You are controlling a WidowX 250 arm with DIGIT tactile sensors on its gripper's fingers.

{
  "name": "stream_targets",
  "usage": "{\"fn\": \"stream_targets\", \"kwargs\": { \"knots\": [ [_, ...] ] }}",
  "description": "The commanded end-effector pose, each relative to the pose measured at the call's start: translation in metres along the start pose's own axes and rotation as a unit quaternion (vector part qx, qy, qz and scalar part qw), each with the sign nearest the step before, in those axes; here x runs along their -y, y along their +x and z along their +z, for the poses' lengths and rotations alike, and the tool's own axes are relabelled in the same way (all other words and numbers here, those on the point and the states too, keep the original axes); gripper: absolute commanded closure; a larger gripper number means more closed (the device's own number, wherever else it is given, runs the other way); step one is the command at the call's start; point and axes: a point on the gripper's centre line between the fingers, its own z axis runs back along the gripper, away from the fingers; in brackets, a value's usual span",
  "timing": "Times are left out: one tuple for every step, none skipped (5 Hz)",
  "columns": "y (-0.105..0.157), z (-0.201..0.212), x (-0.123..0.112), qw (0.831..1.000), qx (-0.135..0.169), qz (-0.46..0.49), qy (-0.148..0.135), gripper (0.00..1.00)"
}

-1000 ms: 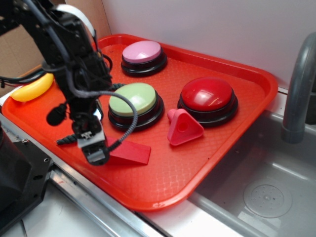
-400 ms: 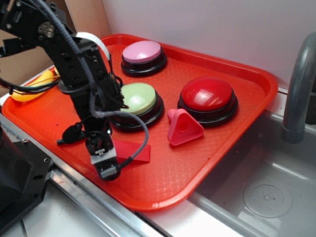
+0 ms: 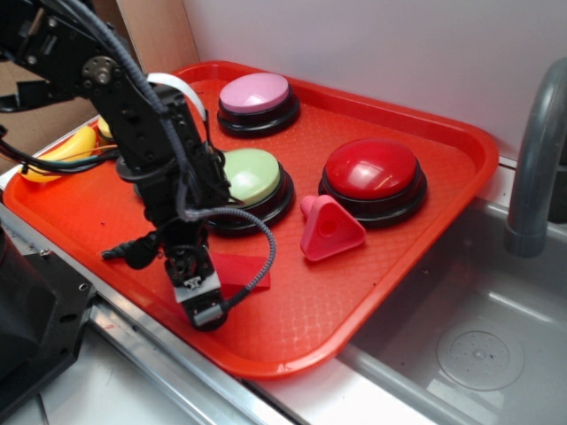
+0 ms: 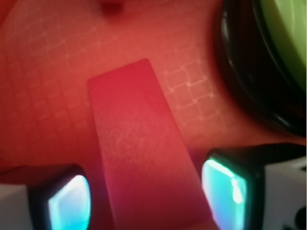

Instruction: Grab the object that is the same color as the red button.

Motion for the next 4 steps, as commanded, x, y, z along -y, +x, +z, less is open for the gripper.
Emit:
{"fn": "stream_targets", "kwargs": {
  "knots": [
    [-0.002, -0.001, -0.007, 0.999, 0.005, 0.032, -0.016, 1.0],
    [-0.002, 0.015, -0.005, 0.999, 0.019, 0.039, -0.005, 1.0],
    [0.001, 0.05, -0.005, 0.997, 0.008, 0.068, 0.047, 1.0],
    [0.003, 0.09, -0.01, 0.991, 0.037, 0.109, 0.065, 1.0]
  ]
}}
